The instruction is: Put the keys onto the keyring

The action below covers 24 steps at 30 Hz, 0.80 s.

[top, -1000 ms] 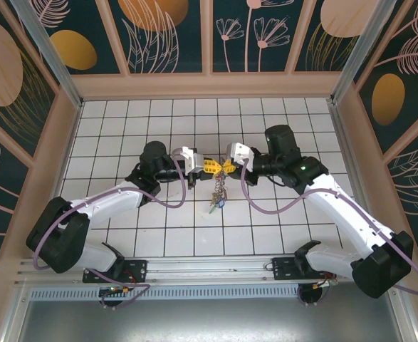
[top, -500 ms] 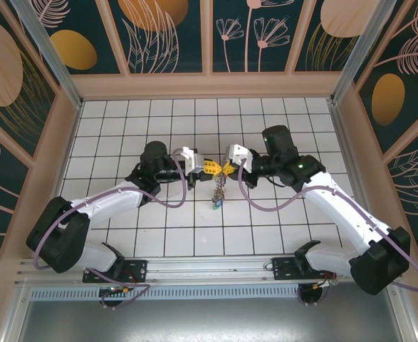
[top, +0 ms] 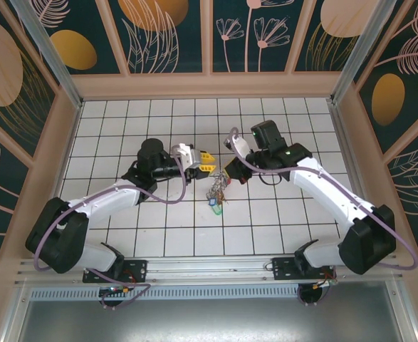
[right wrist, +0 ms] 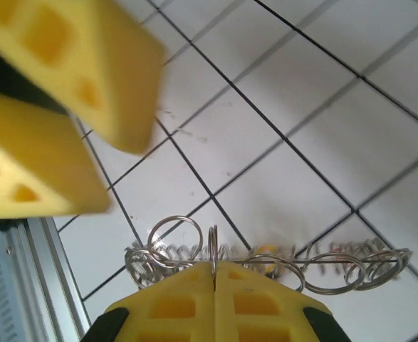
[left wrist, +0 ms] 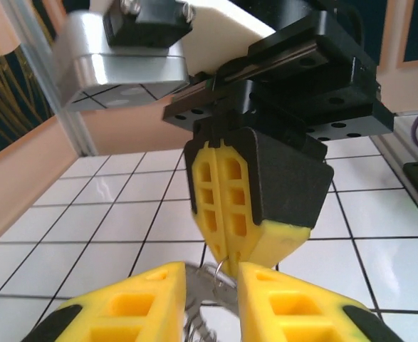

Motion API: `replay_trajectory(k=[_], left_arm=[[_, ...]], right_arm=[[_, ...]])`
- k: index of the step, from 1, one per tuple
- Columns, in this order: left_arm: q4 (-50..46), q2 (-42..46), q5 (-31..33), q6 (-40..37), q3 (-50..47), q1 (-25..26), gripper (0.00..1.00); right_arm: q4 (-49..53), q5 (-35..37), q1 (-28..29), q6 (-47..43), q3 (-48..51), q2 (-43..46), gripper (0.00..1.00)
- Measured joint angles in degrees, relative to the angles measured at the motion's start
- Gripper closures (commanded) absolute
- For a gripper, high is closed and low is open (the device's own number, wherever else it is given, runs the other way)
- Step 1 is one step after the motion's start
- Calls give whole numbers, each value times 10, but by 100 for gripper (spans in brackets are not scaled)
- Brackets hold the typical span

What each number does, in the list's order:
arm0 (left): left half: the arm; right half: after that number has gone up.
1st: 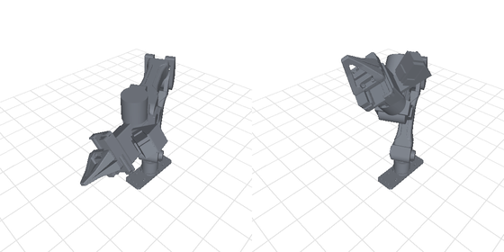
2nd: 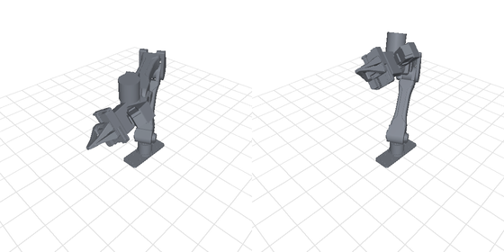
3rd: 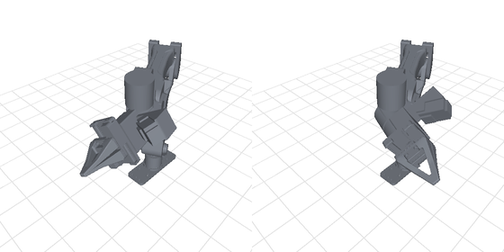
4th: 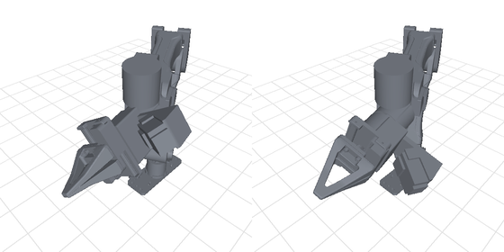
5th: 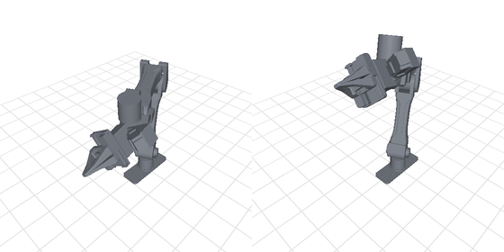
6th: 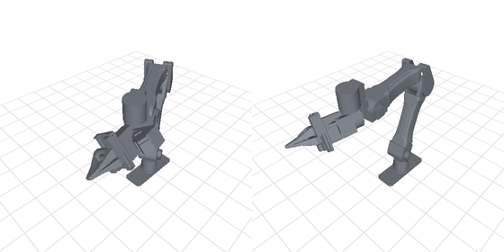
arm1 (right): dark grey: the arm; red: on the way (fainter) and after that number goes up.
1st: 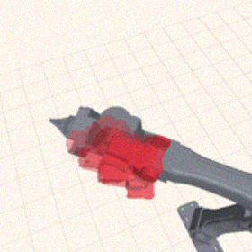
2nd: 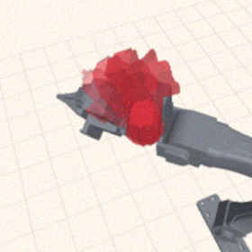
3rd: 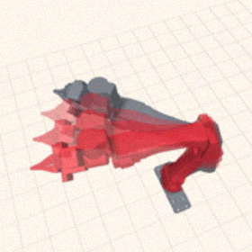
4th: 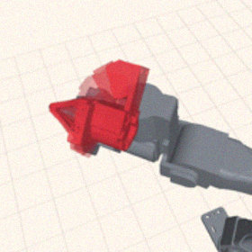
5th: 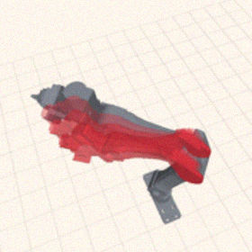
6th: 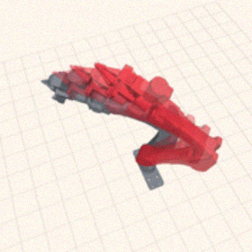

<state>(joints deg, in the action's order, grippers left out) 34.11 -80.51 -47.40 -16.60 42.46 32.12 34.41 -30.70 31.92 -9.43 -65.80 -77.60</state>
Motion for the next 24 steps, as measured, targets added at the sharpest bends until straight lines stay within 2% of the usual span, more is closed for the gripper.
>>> replay_trajectory(k=[7, 15, 18, 24], left_arm=[[-91, 37, -1, -70, 18, -29, 72], [-146, 49, 32, -150, 22, -27, 62], [-163, 42, 42, -169, 29, -24, 60], [-182, 5, 41, -180, 58, -17, 56]], right_arm=[[14, 29, 0, 232, -59, -40, 100], [9, 9, -12, 470, -80, -77, 100], [3, -4, -19, 527, -80, -81, 100], [0, -43, -18, 568, -82, -94, 100]])
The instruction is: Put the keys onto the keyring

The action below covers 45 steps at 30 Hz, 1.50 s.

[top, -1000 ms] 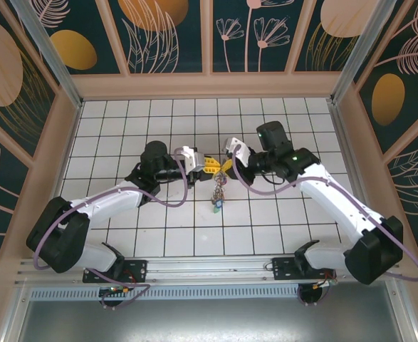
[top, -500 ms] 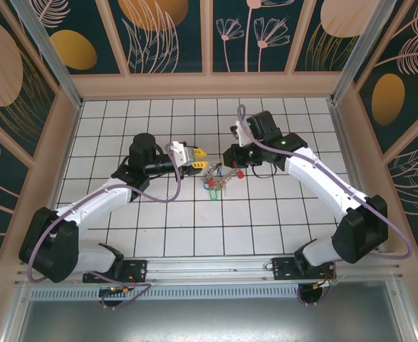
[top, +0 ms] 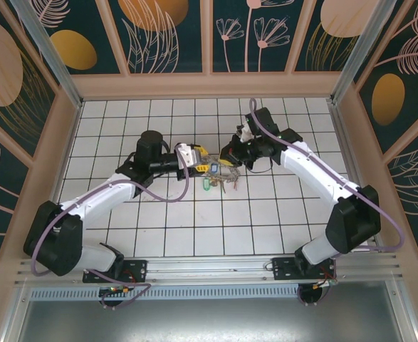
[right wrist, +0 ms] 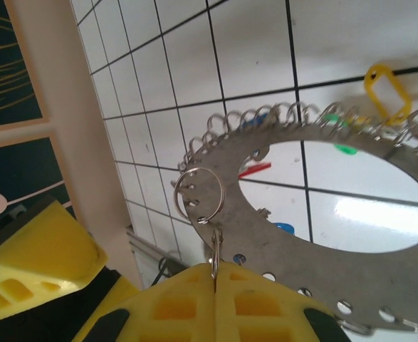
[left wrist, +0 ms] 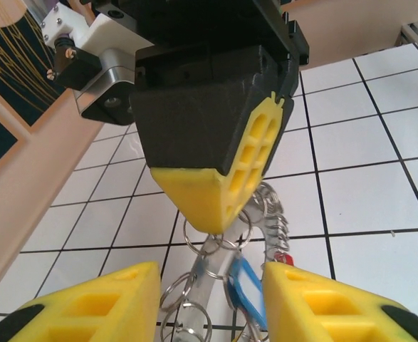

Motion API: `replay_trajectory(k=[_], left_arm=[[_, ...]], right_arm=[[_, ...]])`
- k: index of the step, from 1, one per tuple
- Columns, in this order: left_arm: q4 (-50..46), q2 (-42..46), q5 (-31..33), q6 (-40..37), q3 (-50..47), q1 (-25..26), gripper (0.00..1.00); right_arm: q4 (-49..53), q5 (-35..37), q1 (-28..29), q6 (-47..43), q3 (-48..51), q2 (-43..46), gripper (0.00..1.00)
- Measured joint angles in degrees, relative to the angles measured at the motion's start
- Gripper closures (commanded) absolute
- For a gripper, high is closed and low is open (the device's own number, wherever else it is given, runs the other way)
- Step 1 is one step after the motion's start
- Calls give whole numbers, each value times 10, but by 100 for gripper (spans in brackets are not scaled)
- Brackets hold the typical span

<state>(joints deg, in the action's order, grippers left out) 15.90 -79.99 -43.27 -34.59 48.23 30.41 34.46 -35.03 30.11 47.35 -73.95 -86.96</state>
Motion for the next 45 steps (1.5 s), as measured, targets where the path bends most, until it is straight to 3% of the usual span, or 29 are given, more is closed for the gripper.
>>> replay_trajectory(k=[15, 21, 29, 39, 41, 45], left_arm=[[-47, -34, 14, -71, 9, 19, 57], [-59, -37, 40, -92, 11, 19, 68], [-58, -24, 65, -108, 4, 19, 70], [-41, 17, 120, -125, -31, 19, 65], [-41, 23, 132, -130, -32, 19, 71], [-36, 38, 131, -138, -32, 19, 72]], right_arm=[[-7, -81, 6, 1, 0, -27, 100], [-4, -101, 6, -5, 0, -29, 100], [-21, -101, 6, 18, 7, -28, 100], [-121, -90, 12, 163, 76, 20, 100], [-152, -78, 18, 212, 97, 43, 100], [-201, -62, 22, 289, 126, 73, 100]])
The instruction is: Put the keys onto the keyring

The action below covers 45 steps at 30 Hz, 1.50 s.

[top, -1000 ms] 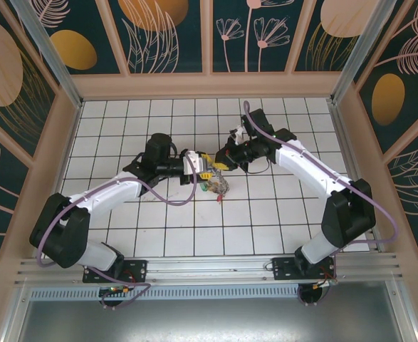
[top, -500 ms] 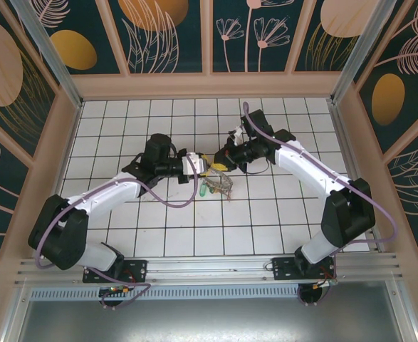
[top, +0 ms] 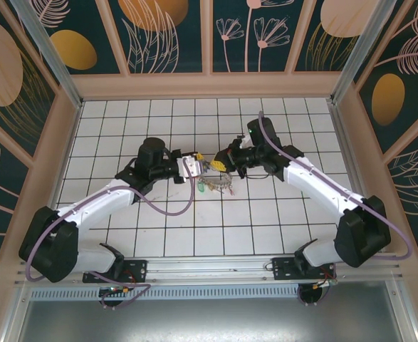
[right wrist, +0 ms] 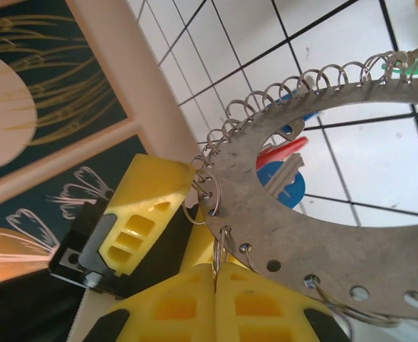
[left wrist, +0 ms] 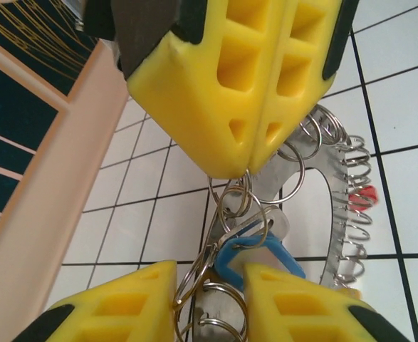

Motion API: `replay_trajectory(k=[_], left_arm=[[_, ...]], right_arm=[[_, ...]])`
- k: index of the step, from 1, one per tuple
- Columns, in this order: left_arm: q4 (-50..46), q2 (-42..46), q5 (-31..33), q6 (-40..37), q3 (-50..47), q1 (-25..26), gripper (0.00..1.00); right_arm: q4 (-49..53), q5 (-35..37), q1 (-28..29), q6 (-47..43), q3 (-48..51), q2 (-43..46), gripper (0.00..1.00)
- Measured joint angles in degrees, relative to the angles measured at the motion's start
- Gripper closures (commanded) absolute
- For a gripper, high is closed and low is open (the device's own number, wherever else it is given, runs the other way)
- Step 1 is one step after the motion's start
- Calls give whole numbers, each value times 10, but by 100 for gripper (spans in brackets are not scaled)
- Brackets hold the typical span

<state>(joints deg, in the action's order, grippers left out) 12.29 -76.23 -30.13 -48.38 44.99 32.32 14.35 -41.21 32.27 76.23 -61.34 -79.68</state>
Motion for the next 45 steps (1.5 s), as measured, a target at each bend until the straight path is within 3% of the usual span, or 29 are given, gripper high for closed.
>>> replay_trajectory(k=[7, 20, 45], left_arm=[[24, 4, -13, 24, 0, -2, 67], [25, 24, -36, 43, -1, -1, 70], [53, -8, 22, 71, -8, 14, 79]], right_arm=[[-40, 26, 13, 71, 4, 3, 100], [-52, 87, 30, 129, 7, -4, 100], [-81, 102, 38, 162, 14, -14, 100]])
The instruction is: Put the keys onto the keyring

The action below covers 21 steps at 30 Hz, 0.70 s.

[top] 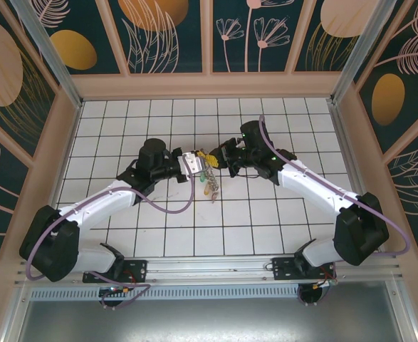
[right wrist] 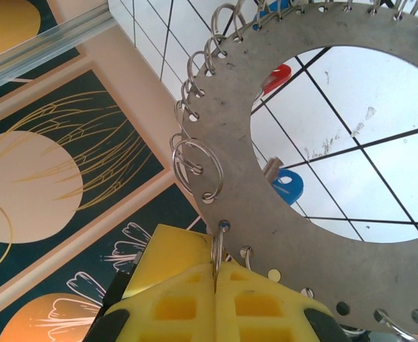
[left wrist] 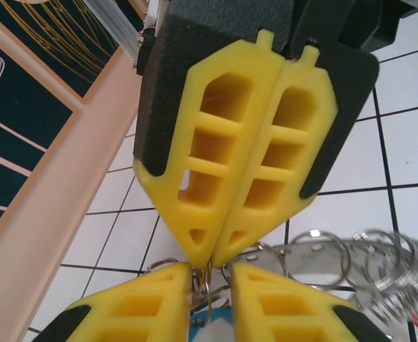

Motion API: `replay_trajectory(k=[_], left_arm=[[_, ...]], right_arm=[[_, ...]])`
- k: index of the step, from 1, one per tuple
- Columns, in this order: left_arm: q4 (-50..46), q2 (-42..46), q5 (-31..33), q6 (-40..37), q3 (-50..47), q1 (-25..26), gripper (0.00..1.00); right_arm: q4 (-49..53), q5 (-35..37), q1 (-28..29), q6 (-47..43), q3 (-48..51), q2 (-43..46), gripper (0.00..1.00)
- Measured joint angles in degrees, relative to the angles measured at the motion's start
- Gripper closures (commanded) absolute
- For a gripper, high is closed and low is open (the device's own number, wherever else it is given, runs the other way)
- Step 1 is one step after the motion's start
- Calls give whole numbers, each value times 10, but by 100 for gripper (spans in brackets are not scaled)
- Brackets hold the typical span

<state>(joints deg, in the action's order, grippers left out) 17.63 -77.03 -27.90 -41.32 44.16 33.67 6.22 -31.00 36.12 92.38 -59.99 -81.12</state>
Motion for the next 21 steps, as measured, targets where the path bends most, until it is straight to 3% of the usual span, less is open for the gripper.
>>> replay_trajectory(k=[21], left_arm=[[27, -8, 71, 12, -10, 7, 84]], right_arm=[[-26, 26, 8, 27, 7, 0, 100]])
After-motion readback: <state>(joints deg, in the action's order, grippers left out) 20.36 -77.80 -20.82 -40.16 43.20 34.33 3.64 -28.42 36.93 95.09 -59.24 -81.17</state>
